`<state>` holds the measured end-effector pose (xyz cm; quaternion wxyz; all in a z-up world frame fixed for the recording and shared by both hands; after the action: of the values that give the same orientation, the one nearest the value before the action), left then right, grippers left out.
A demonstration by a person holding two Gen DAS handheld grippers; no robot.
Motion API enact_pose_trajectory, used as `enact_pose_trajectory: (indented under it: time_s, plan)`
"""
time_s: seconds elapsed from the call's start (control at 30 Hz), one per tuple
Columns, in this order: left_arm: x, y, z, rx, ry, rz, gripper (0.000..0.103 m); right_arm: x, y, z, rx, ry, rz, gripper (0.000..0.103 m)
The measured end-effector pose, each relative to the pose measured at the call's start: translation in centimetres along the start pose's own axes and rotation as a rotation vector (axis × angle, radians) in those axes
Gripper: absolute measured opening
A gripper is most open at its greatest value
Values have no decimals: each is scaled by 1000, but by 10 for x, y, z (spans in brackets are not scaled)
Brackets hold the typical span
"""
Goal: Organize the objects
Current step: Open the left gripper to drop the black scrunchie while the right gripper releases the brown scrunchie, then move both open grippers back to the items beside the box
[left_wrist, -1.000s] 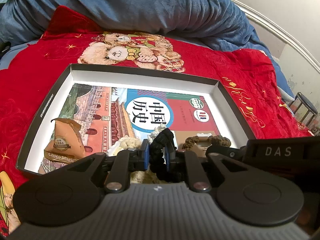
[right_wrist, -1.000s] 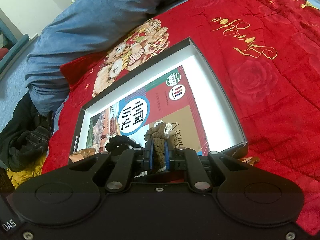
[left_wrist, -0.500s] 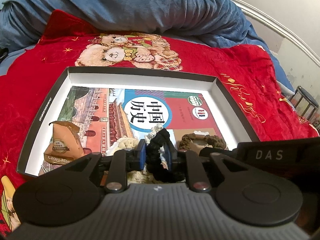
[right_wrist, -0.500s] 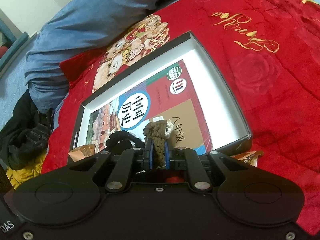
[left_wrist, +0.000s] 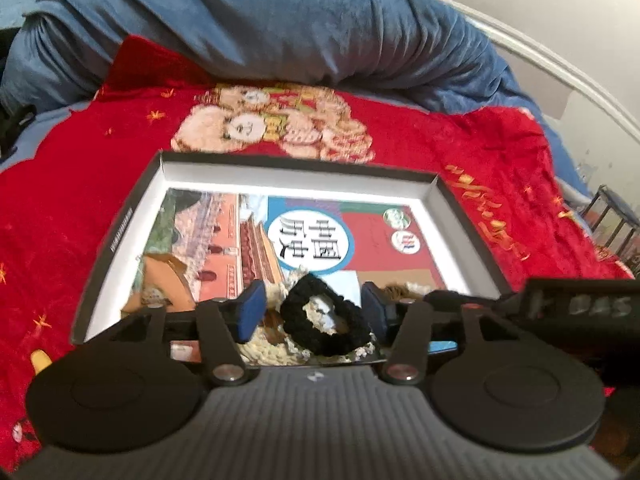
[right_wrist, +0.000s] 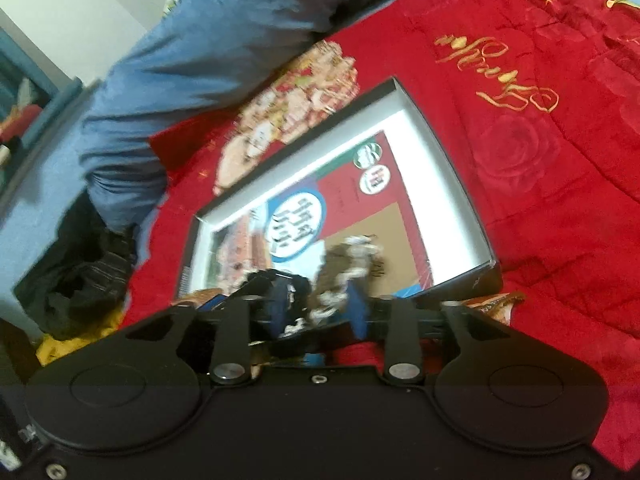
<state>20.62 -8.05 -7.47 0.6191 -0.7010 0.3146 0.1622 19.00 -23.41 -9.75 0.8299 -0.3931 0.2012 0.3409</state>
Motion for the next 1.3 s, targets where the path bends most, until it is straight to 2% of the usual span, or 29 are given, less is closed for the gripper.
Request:
enact_pose_trajectory:
  time_s: [0.03, 0.17, 0.3, 0.4, 0.57, 0.8, 0.87, 0.97, 1.1, 1.23, 1.3]
  plan:
    - [-5, -3, 1, 4, 6, -12, 72, -7, -1, 2, -2, -18, -12, 49]
    - [-30, -15, 3, 19, 3, -65, 72, -47, -6, 11, -16, -102, -67, 49]
    - [-59, -22, 2, 5, 49, -107, 77, -91, -12, 12, -27, -137, -129, 54]
    - [-81, -22, -5, 20, 61, -137, 80, -116, -12, 7, -23, -121, -165, 58]
    - [-108, -5, -25, 70, 100, -135, 81, -140, 0, -11, 23, -44, -191, 58]
    - [-118, 36, -70, 206, 123, -144, 81, -138, -2, -31, 76, 35, -206, 59]
    - [-110, 48, -78, 199, 134, -124, 81, -131, -2, -37, 99, 49, -199, 61]
    - [-94, 61, -80, 153, 106, -100, 81, -115, -3, -44, 115, 73, -165, 62]
    - [-71, 69, -81, 142, 82, -68, 76, -91, -1, -50, 114, 123, -114, 62]
    - [-52, 74, -80, 152, 26, -57, 71, -68, 7, -45, 110, 88, -46, 62]
    - [-47, 79, -79, 161, 0, -54, 64, -61, 9, -43, 95, 97, -35, 62]
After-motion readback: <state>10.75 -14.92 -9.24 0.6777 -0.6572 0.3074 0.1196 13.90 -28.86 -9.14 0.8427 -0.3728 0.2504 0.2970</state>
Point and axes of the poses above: each gripper's, at about its wrist camera, not at the fingertips, and x roughly the way its jaws point, z to its left, y to its underside, the point moved 8 cm from there along x, roughly the way its jaws point
